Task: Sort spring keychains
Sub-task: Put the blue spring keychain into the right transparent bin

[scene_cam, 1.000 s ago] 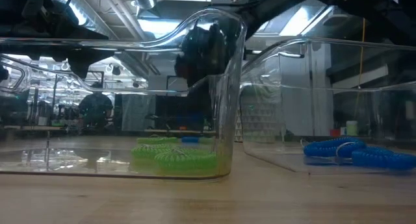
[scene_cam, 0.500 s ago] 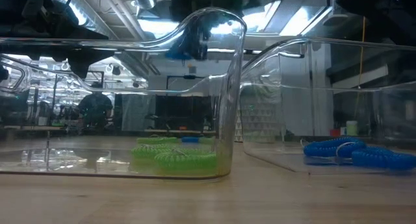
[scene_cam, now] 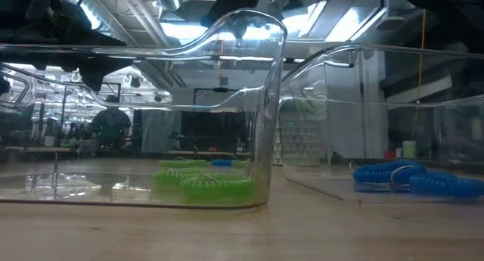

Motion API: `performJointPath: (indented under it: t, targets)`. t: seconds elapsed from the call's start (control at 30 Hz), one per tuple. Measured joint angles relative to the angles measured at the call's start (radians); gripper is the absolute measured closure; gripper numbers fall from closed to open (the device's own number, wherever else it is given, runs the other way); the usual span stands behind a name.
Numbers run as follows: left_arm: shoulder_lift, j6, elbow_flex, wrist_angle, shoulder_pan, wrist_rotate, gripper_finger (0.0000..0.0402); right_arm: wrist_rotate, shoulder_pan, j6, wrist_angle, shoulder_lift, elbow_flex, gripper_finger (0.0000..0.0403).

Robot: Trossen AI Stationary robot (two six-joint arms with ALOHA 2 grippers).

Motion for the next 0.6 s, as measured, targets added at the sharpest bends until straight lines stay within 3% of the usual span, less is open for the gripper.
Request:
performJointPath:
  t: [0.3,0.6]
  targets:
    - [0.0,-0.001,0.0,0.0,0.0,0.0,0.0224,-0.209,0.058,-0.139,-0.148,-0.011,0.001,0.0396]
    - [0.0,0.0,0.0,0.0,0.0,0.0,0.0224,-0.285,0.116,-0.258,-0.331,-0.011,0.001,0.0396]
